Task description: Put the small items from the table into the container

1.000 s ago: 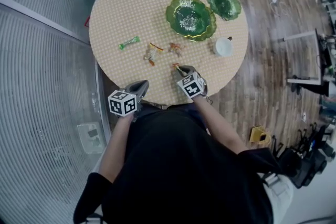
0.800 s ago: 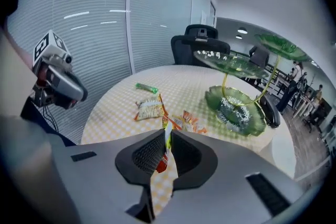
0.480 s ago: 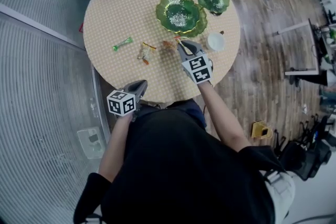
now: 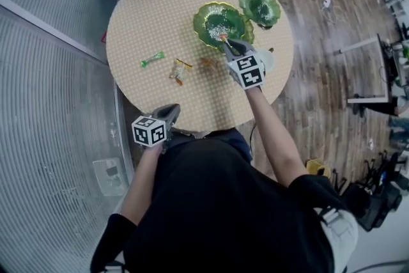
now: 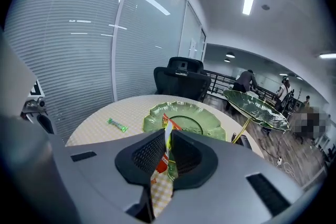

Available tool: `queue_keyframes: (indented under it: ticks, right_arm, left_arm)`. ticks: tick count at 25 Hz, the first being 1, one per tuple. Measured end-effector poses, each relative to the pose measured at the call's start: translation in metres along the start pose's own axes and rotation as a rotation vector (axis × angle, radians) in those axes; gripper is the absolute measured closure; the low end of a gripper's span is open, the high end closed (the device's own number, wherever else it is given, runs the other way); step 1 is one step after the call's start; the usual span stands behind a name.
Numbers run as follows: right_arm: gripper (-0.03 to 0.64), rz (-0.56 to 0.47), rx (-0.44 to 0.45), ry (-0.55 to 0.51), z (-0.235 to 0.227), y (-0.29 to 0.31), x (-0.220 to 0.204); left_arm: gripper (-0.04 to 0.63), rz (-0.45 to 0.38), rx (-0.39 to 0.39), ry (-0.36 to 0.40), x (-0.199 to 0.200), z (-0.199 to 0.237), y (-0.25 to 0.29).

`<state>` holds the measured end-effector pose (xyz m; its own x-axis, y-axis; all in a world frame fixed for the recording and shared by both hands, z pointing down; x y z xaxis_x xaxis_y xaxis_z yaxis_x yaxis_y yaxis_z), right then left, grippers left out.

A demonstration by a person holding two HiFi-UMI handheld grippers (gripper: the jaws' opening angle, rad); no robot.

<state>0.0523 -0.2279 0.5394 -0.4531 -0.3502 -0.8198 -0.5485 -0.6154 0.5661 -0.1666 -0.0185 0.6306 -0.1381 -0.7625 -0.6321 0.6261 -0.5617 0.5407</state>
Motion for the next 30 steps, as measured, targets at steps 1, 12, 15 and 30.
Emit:
queue_keyframes:
  ticks: [1, 12, 15, 30]
  right_arm:
    - [0.561, 0.004, 0.005, -0.004, -0.001, 0.002, 0.0]
    - [0.559, 0.018, 0.052, 0.028, -0.01, 0.023, -0.004]
    - [0.549, 0.012, 0.049, 0.031, -0.012, 0.026, -0.004]
    - [0.503, -0.07, 0.094, 0.087, -0.008, 0.008, -0.004]
  left_arm:
    - [0.592, -0.001, 0.003, -0.003, 0.0, 0.0, 0.001]
    - [0.593, -0.012, 0.041, -0.034, 0.002, 0.004, -0.001]
    - [0.592, -0.011, 0.046, -0.038, 0.002, 0.006, 0.0]
    - [0.592, -0.012, 0.015, -0.011, 0.012, 0.005, 0.007]
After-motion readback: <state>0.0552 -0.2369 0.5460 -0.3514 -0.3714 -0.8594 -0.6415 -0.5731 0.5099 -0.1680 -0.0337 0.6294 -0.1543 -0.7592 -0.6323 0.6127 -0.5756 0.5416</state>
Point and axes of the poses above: the fingertips, and each gripper's own axes: y forward along the fingers, z to its left, x out of its top, the point moved 5 cm from there along -y, backward along the fingers, and after that the axes turned 8 degrees about x, right-handed, at the moved point
